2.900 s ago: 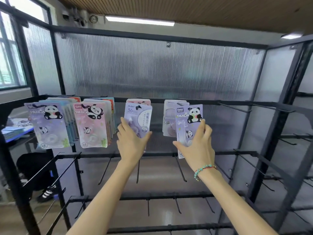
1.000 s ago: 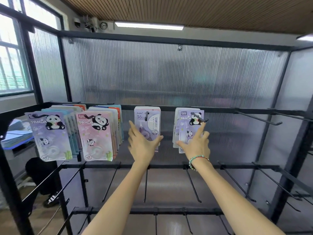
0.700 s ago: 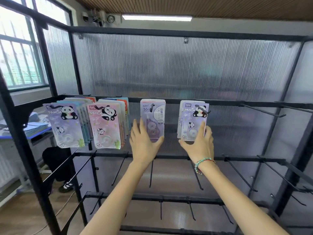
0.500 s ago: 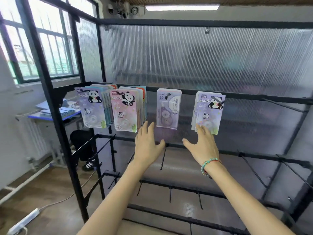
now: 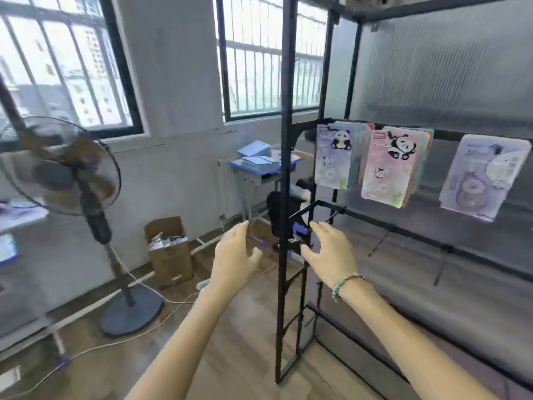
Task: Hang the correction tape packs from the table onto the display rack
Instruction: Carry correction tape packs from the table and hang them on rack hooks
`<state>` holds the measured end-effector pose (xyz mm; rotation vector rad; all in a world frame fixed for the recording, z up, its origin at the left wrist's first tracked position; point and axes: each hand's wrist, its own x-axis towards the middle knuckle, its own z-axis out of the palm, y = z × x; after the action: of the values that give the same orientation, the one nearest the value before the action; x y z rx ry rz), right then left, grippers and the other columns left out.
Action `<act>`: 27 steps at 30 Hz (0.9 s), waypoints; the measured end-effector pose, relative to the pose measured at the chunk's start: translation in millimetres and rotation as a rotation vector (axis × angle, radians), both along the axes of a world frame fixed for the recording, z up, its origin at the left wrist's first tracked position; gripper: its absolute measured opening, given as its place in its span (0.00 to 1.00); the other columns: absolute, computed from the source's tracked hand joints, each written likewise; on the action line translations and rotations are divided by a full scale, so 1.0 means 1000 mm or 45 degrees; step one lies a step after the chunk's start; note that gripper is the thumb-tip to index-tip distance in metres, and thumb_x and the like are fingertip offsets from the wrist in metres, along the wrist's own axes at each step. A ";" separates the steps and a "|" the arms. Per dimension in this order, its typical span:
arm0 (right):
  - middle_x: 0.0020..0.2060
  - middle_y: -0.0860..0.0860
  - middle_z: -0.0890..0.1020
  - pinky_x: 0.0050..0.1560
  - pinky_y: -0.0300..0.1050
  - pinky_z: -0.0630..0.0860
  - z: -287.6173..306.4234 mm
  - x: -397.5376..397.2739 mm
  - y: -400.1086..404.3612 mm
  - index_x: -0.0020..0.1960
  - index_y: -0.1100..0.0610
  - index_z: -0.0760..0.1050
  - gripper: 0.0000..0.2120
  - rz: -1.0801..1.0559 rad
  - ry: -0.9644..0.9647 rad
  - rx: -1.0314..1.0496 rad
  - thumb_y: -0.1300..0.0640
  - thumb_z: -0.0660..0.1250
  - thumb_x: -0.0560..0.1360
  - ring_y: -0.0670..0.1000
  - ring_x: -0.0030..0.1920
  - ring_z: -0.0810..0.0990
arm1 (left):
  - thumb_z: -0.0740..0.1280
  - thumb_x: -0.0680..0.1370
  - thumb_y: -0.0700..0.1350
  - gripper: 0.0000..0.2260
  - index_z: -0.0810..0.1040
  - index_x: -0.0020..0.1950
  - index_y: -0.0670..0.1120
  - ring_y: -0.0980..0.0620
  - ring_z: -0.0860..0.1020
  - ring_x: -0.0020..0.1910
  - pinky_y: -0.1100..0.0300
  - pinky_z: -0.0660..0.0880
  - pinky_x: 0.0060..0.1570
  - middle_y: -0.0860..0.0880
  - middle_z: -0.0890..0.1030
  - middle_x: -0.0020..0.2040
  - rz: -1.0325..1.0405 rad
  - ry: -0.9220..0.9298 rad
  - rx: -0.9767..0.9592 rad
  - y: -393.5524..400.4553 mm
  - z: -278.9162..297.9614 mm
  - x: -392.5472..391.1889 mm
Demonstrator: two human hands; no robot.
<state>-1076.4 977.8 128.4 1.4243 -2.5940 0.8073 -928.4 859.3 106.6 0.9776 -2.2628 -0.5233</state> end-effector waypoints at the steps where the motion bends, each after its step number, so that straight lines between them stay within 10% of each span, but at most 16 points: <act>1: 0.72 0.50 0.66 0.71 0.44 0.59 -0.003 0.015 -0.019 0.74 0.53 0.63 0.28 0.060 0.001 0.017 0.48 0.63 0.77 0.52 0.72 0.63 | 0.66 0.77 0.42 0.27 0.64 0.74 0.40 0.45 0.68 0.70 0.56 0.61 0.69 0.42 0.70 0.70 0.060 -0.002 0.000 -0.013 -0.001 0.021; 27: 0.75 0.52 0.62 0.74 0.46 0.56 -0.035 0.416 -0.430 0.76 0.52 0.58 0.30 1.112 0.203 0.116 0.46 0.61 0.78 0.52 0.74 0.60 | 0.62 0.80 0.49 0.30 0.54 0.79 0.45 0.49 0.56 0.77 0.54 0.54 0.75 0.46 0.58 0.78 1.115 -0.175 0.074 -0.273 -0.056 0.458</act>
<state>-660.6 547.8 93.5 2.5591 -1.8455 0.5773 -470.4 586.5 50.7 1.9116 -1.6793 -0.1292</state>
